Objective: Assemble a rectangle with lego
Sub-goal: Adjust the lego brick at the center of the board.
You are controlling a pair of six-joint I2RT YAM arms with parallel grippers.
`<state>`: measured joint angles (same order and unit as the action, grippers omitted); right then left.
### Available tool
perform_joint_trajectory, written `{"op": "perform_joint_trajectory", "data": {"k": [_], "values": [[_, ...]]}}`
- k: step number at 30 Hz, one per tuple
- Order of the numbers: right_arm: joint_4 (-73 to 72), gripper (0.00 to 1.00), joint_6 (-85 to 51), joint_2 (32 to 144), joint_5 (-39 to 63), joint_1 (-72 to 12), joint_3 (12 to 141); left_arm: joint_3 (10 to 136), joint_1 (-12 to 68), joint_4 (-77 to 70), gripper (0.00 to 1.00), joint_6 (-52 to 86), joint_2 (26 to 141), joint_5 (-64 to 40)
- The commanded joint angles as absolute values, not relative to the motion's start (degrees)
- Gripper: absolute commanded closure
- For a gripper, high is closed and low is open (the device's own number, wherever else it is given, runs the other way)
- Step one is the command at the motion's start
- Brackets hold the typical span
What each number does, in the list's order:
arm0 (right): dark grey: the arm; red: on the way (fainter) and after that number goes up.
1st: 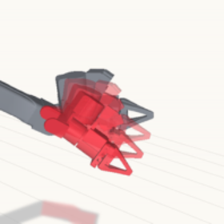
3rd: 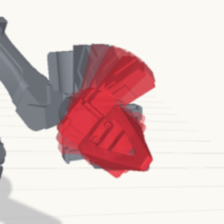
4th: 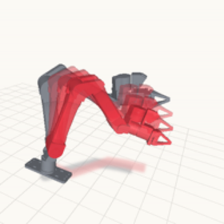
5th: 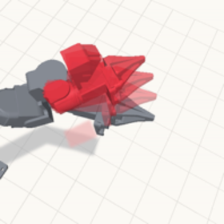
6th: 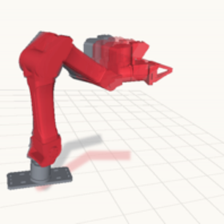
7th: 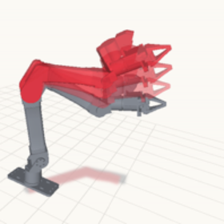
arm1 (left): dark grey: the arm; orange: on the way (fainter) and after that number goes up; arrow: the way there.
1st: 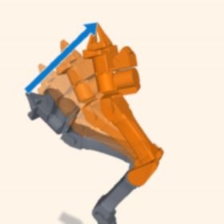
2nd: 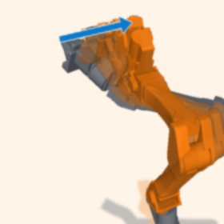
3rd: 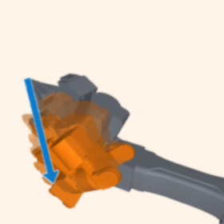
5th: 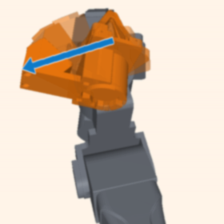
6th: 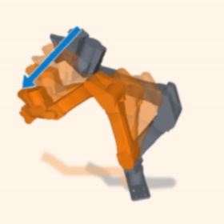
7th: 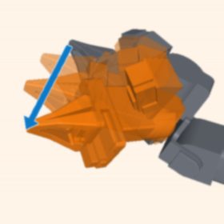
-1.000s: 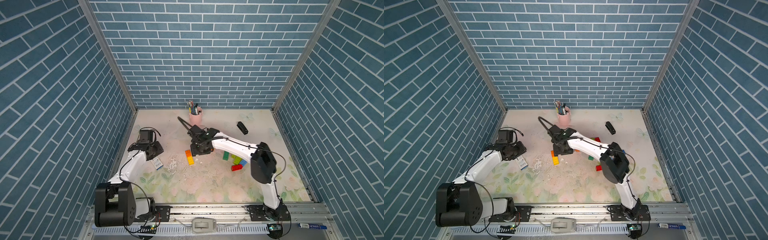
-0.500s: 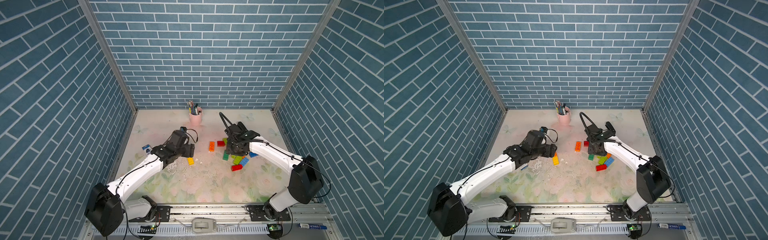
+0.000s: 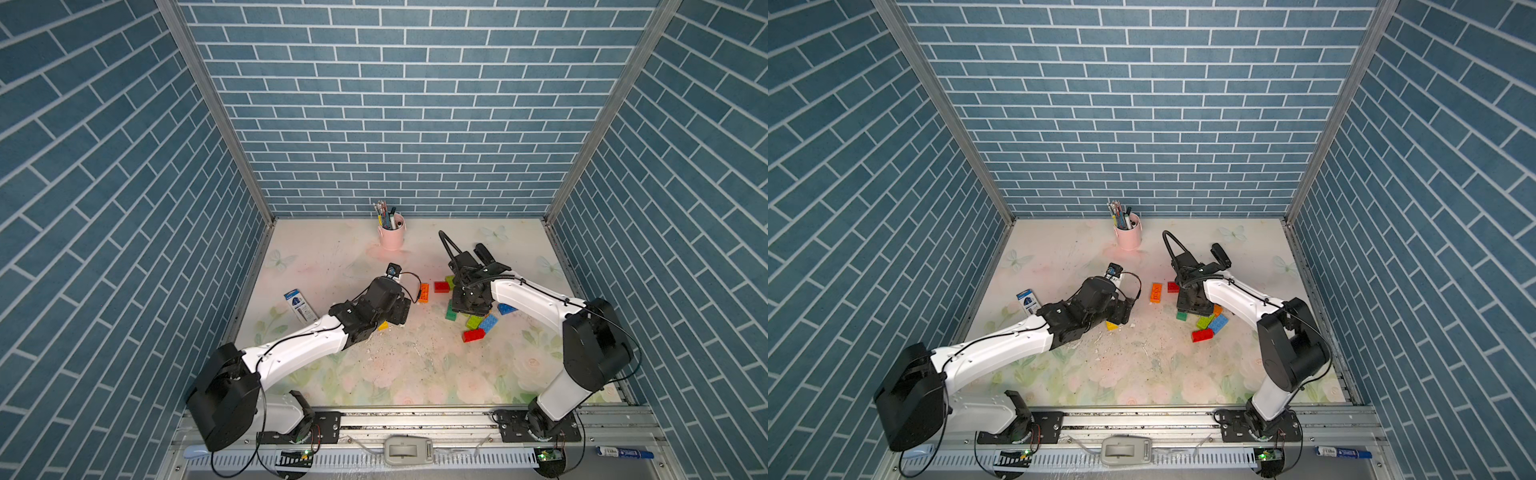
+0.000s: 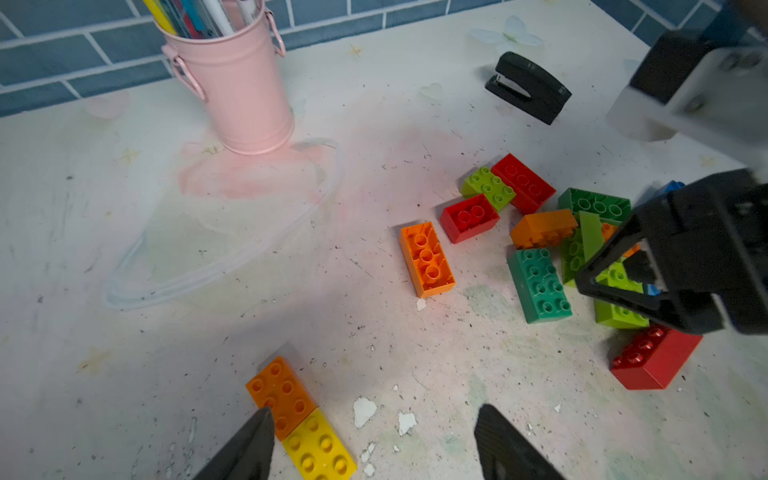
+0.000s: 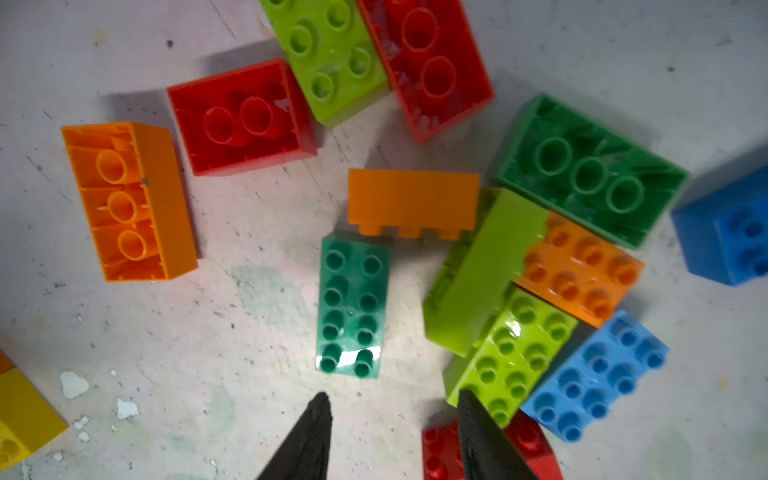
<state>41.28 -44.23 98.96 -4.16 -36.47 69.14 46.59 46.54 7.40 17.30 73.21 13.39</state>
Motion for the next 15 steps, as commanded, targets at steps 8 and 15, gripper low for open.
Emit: {"op": "perform_joint_trajectory", "data": {"k": [8, 15], "values": [[41.7, 0.52, -52.4, 107.8, -7.2, -37.8, 75.0, 43.2, 44.9, 5.1, 0.24, 17.8, 69.2, 16.5], [42.8, 0.56, -55.7, 111.2, -8.9, -38.5, 77.1, 40.9, 43.8, 4.8, 0.25, 18.1, 66.3, 16.5]]}}
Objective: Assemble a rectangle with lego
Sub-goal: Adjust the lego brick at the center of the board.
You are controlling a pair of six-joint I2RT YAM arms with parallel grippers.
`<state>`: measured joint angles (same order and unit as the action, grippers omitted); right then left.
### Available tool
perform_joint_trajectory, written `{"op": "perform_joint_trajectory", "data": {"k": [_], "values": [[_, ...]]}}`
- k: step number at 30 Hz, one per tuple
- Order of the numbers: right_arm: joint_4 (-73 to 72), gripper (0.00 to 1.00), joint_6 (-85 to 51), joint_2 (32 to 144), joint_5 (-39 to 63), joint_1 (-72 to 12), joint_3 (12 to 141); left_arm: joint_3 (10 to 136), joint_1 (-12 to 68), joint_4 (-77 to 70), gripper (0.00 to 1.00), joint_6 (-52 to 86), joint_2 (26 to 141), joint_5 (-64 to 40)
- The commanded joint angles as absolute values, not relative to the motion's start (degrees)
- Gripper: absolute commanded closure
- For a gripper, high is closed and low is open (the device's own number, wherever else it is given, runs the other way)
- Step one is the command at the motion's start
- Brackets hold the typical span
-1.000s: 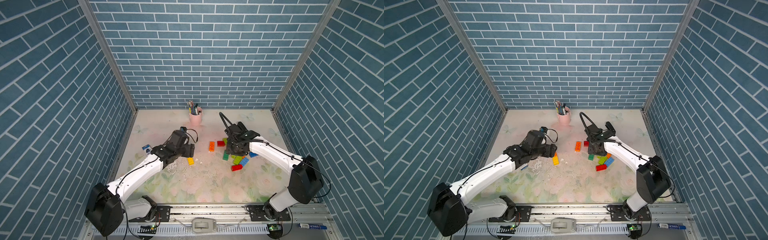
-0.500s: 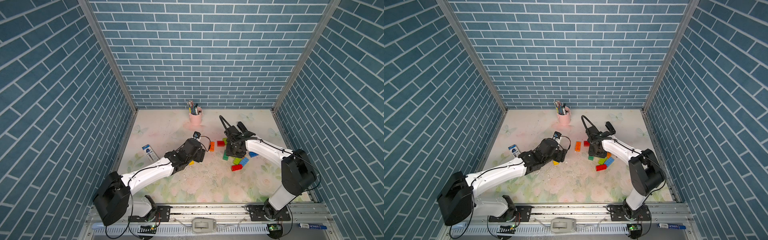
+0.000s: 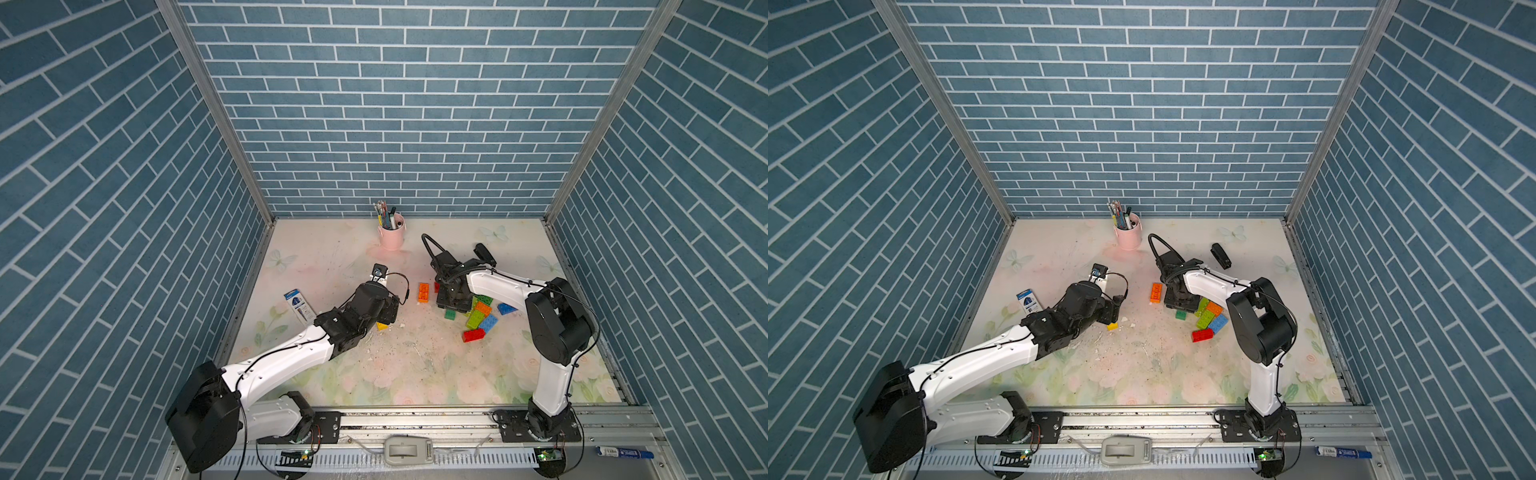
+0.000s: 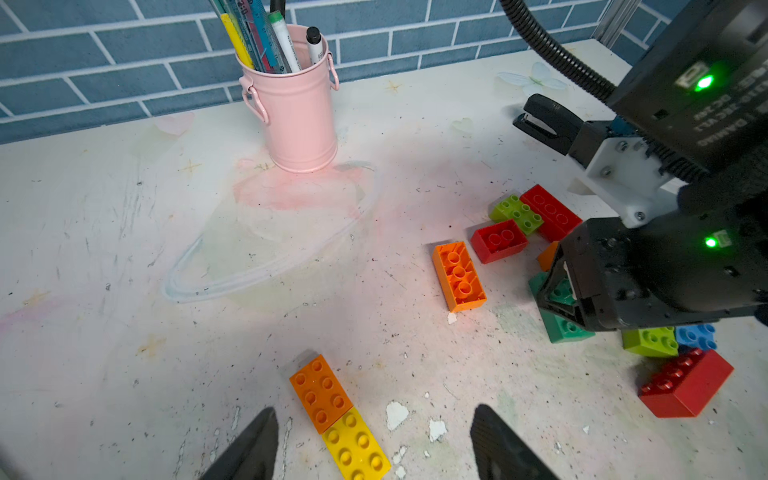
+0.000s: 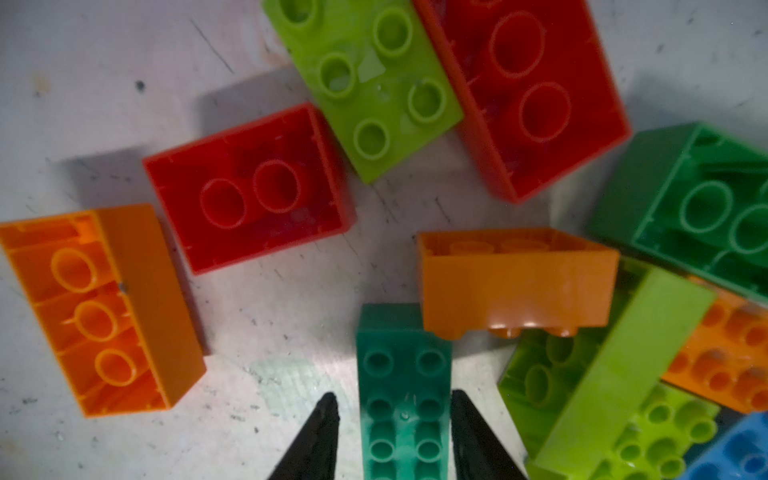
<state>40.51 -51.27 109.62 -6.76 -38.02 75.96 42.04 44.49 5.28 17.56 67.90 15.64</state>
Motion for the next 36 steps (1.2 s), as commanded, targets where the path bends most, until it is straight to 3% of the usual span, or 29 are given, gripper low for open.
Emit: {"op": "perform_joint_trajectory", "data": {"k": [1, 12, 19, 24, 28, 30, 34, 36], "values": [[42.8, 0.58, -56.2, 111.4, -8.9, -38.6, 77.2, 40.5, 43.6, 4.8, 0.25, 18.2, 65.8, 16.6], [43.6, 0.66, -66.8, 108.2, -7.5, -42.8, 74.7, 37.5, 42.0, 4.6, 0.26, 18.6, 61.8, 16.2], [40.7, 0.51, -76.7, 107.9, -1.5, -47.7, 73.6, 36.9, 39.7, 5.7, 0.27, 18.8, 59.1, 15.5], [45.2, 0.46, -68.3, 101.8, 0.6, -48.9, 75.3, 36.8, 34.4, 8.7, 0.27, 19.5, 55.8, 11.9], [51.0, 0.45, -50.2, 100.2, -1.1, -44.8, 76.9, 36.0, 30.6, 9.6, 0.29, 20.8, 54.9, 9.8], [51.6, 0.40, -41.6, 101.6, 0.8, -42.4, 78.0, 36.1, 30.3, 9.5, 0.29, 21.6, 55.5, 9.1], [56.8, 0.13, -30.8, 105.6, -0.4, -42.1, 83.0, 36.2, 30.3, 9.4, 0.29, 23.2, 56.3, 7.6], [56.3, 0.05, -28.7, 106.6, 0.7, -42.0, 83.1, 36.1, 30.3, 9.2, 0.29, 23.3, 56.5, 7.7]]}}
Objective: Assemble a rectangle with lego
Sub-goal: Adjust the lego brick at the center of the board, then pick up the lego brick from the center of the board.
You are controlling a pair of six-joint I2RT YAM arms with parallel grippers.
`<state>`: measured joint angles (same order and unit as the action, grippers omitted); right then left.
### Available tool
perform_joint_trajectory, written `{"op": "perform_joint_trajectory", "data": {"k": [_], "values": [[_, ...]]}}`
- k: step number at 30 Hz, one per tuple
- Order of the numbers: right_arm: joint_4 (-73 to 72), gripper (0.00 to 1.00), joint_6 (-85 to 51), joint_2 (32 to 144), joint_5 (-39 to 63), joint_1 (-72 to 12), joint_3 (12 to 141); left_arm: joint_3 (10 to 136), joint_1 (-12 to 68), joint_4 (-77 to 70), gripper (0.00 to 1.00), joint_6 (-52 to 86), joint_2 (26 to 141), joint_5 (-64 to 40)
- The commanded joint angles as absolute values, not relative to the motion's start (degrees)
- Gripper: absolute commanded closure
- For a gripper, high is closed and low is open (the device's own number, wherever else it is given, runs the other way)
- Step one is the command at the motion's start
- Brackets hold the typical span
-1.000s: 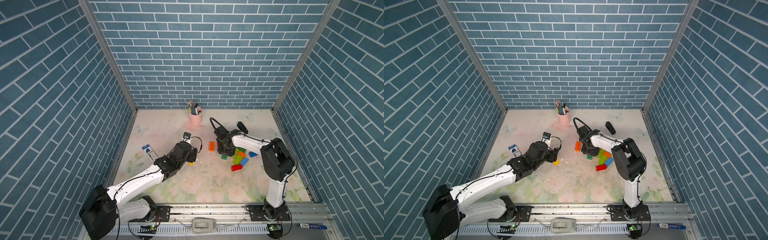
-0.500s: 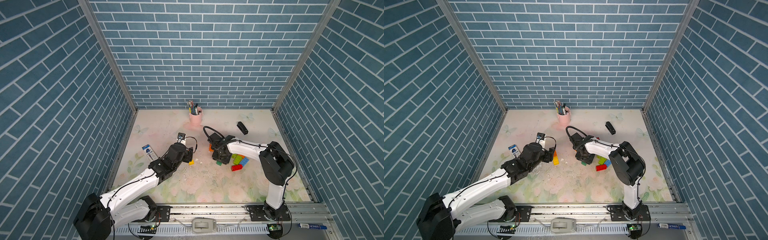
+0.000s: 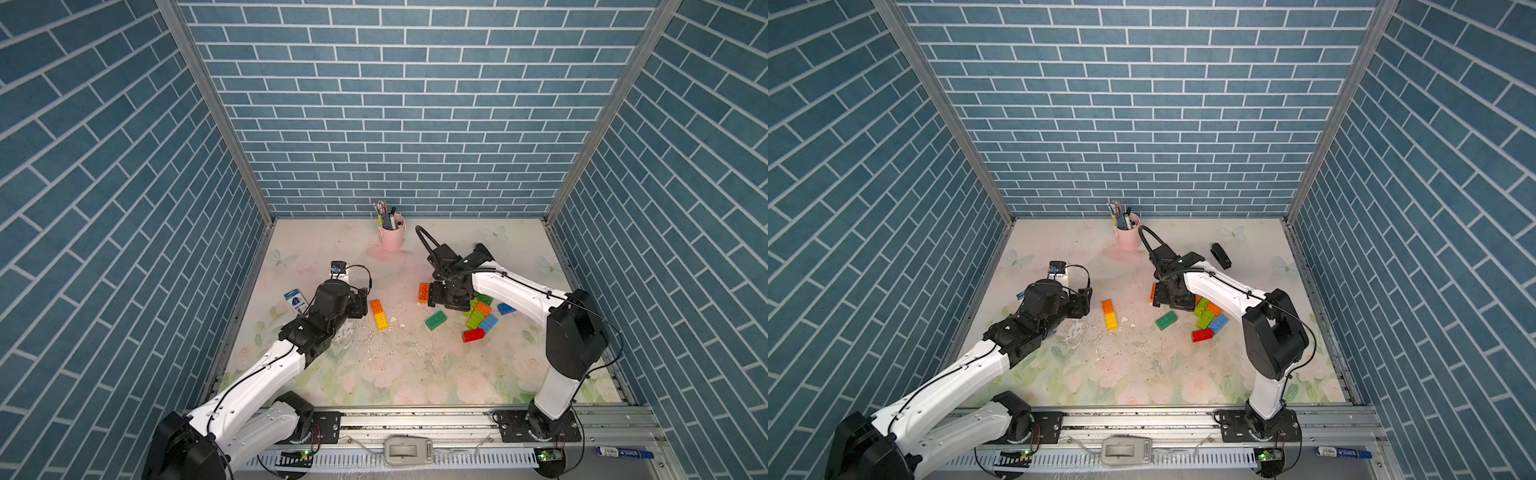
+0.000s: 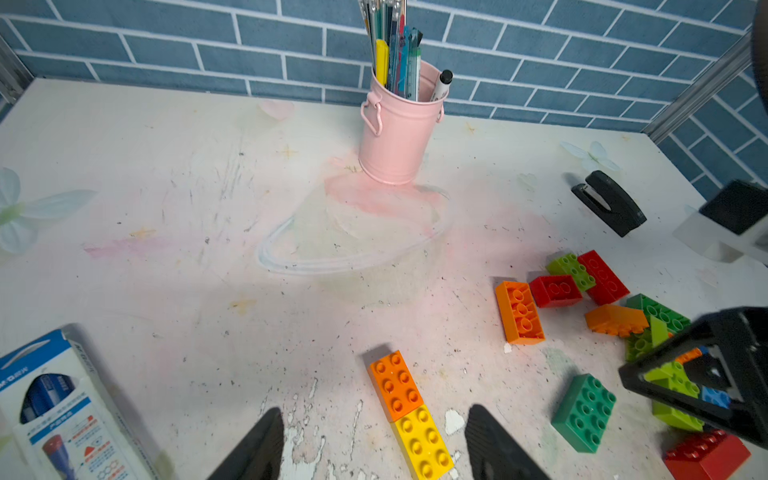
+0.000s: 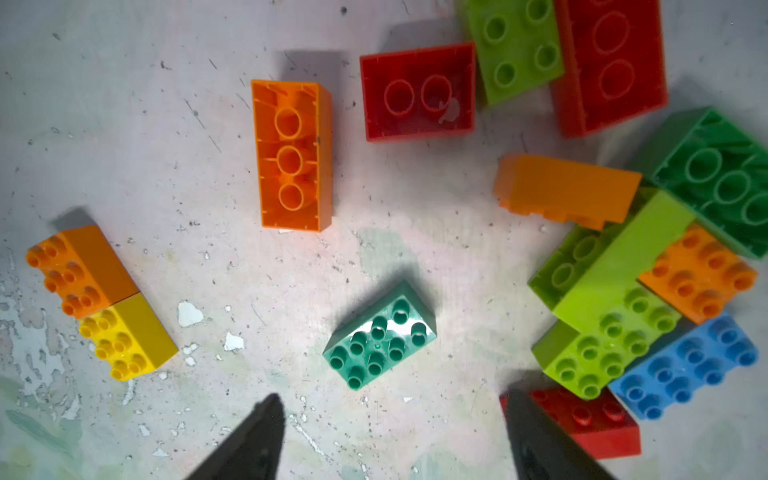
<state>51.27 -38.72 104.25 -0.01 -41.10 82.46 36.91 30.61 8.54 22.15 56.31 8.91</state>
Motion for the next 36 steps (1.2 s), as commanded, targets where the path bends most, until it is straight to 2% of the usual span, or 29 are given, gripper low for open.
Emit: {"op": "perform_joint_trajectory", "data": {"k": [1, 6, 28, 36], "values": [[56.2, 0.04, -27.3, 107.7, 1.8, -41.9, 83.5, 36.1, 30.1, 9.1, 0.29, 23.2, 56.6, 7.8], [55.2, 0.05, -23.2, 111.6, 3.5, -42.1, 85.0, 36.3, 29.2, 9.0, 0.29, 24.2, 57.5, 7.1], [54.1, 0.27, -20.7, 117.9, 2.9, -43.4, 87.2, 34.8, 26.5, 8.8, 0.30, 26.3, 57.9, 5.0], [55.3, 0.20, -21.7, 117.0, 1.9, -44.6, 87.2, 34.5, 26.0, 9.3, 0.31, 26.5, 57.3, 4.6]]}}
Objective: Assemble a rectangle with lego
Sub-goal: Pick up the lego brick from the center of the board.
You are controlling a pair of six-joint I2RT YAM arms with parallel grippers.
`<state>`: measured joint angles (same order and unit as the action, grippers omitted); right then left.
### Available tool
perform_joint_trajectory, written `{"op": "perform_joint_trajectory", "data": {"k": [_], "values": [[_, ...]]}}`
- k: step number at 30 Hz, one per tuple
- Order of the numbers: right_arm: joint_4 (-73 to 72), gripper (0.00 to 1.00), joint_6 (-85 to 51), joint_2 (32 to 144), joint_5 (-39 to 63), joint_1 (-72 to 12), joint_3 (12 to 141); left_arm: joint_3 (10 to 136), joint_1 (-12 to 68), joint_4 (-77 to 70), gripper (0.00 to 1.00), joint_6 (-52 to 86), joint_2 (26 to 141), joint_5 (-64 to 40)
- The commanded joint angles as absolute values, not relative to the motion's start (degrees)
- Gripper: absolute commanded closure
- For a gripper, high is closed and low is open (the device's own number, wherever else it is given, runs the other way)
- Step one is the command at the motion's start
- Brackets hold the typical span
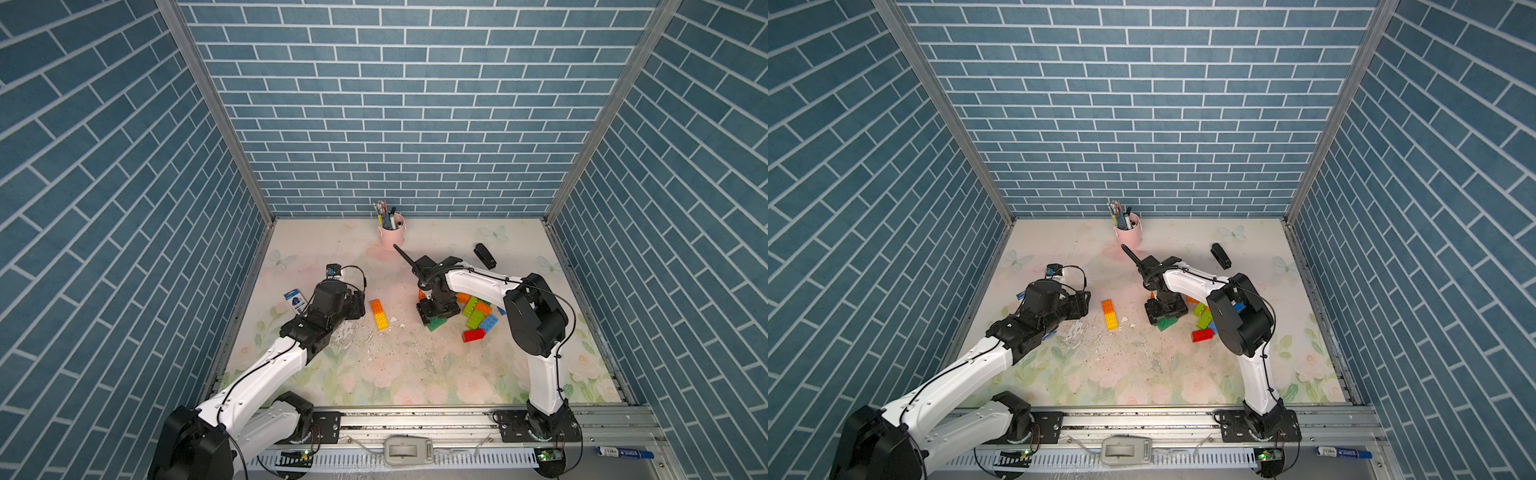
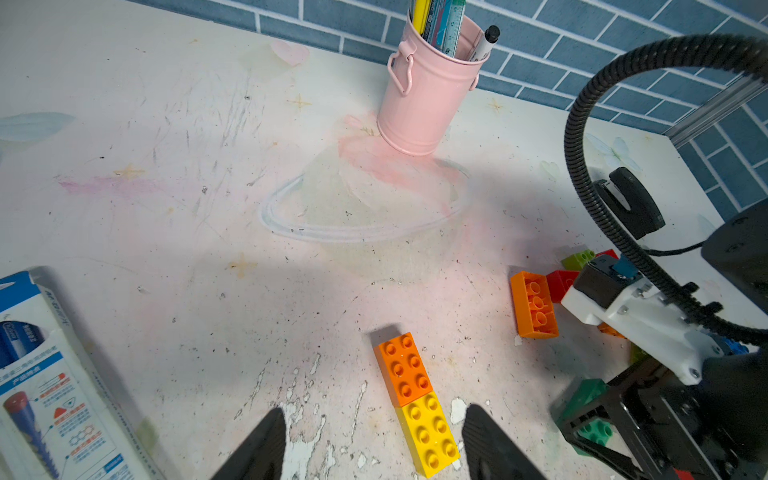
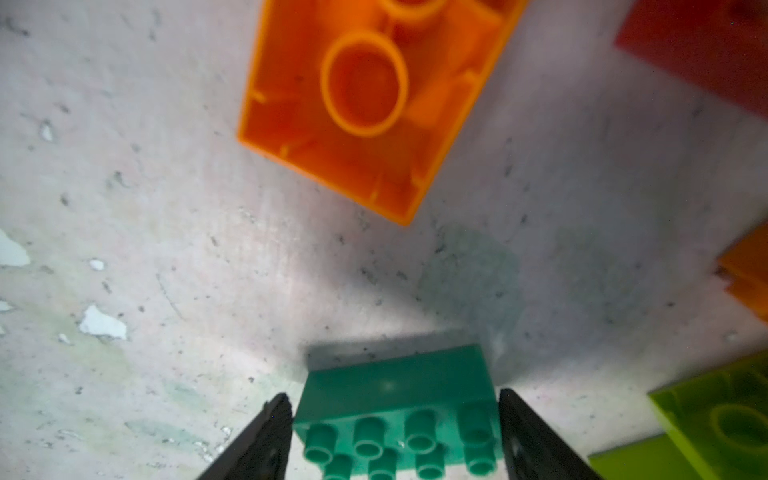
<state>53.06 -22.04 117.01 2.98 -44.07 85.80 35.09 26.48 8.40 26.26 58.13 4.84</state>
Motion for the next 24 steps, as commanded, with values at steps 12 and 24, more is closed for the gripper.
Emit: {"op": "perform_joint_trajectory", "data": {"k": [12, 24], "values": [[55.7, 0.36, -22.9, 116.4, 0.2, -45.0, 87.2, 33.9, 25.4, 9.6, 0.32, 26.8, 56.3, 4.2], [70.7, 0.47, -36.7, 122.0, -4.9, -52.4, 111.6, 38.6, 11.1, 25.6, 0.41, 32.2, 57.2, -1.0]]}}
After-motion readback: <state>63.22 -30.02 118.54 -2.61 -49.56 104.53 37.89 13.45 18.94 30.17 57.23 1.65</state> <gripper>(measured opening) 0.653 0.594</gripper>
